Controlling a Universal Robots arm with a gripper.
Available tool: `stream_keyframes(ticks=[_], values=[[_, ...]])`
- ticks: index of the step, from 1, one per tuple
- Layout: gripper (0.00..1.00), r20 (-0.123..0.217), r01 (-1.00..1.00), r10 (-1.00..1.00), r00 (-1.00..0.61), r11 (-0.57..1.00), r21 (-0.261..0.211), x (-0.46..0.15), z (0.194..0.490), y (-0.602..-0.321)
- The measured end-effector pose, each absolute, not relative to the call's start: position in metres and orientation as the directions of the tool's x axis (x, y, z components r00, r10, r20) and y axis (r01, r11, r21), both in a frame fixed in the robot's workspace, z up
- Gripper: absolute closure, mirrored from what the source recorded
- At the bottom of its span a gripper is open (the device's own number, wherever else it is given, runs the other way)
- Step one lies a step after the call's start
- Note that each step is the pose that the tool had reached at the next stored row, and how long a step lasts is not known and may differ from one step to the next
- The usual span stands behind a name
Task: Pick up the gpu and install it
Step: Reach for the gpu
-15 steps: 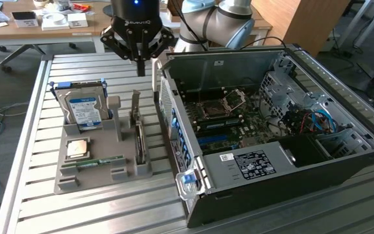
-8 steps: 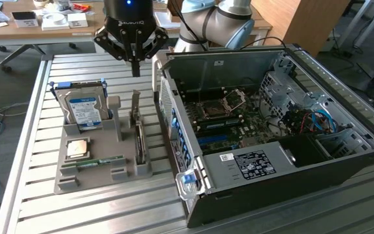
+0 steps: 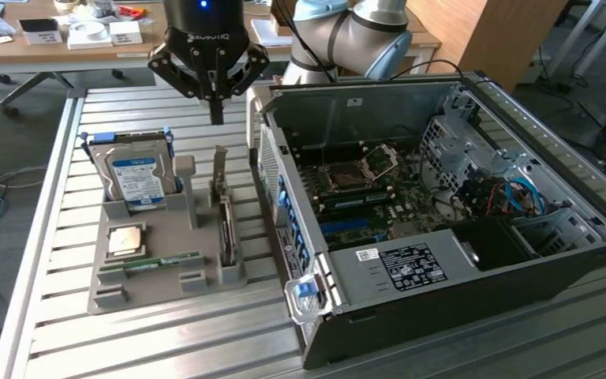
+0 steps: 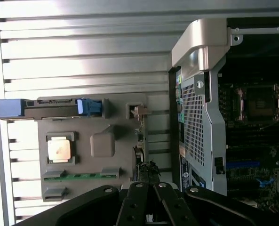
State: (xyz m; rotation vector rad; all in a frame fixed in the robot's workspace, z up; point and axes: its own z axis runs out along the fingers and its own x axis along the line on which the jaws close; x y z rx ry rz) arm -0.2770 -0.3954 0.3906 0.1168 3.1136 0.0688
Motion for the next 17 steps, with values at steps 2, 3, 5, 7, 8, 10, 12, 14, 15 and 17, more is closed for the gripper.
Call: stream_keyframes(ticks=[2, 3, 5, 7, 8, 10, 12, 14, 15, 17], values=[[0.89, -0.023, 0.074, 0.075, -0.997, 0.996, 0.045, -0.277, 0.391, -0.395], [0.89, -0.023, 0.074, 0.075, -0.997, 0.996, 0.045, -0.277, 0.391, -0.395], [0.89, -0.023, 0.074, 0.075, -0.997, 0.996, 0.045, -0.277, 0.391, -0.395], [0.89, -0.023, 0.074, 0.075, -0.997, 0.996, 0.045, -0.277, 0.391, -0.395], [0.89, -0.023, 0.074, 0.075, -0.997, 0.996, 0.045, -0.277, 0.391, -0.395], [0.89, -0.023, 0.074, 0.075, -0.997, 0.996, 0.045, -0.277, 0.391, -0.397], [0.89, -0.023, 0.074, 0.075, -0.997, 0.996, 0.045, -0.277, 0.391, -0.399], [0.89, -0.023, 0.074, 0.075, -0.997, 0.996, 0.045, -0.277, 0.391, -0.401], [0.89, -0.023, 0.074, 0.075, -0.997, 0.996, 0.045, -0.277, 0.391, -0.403], [0.89, -0.023, 0.074, 0.075, -0.997, 0.996, 0.045, -0.277, 0.391, -0.405]])
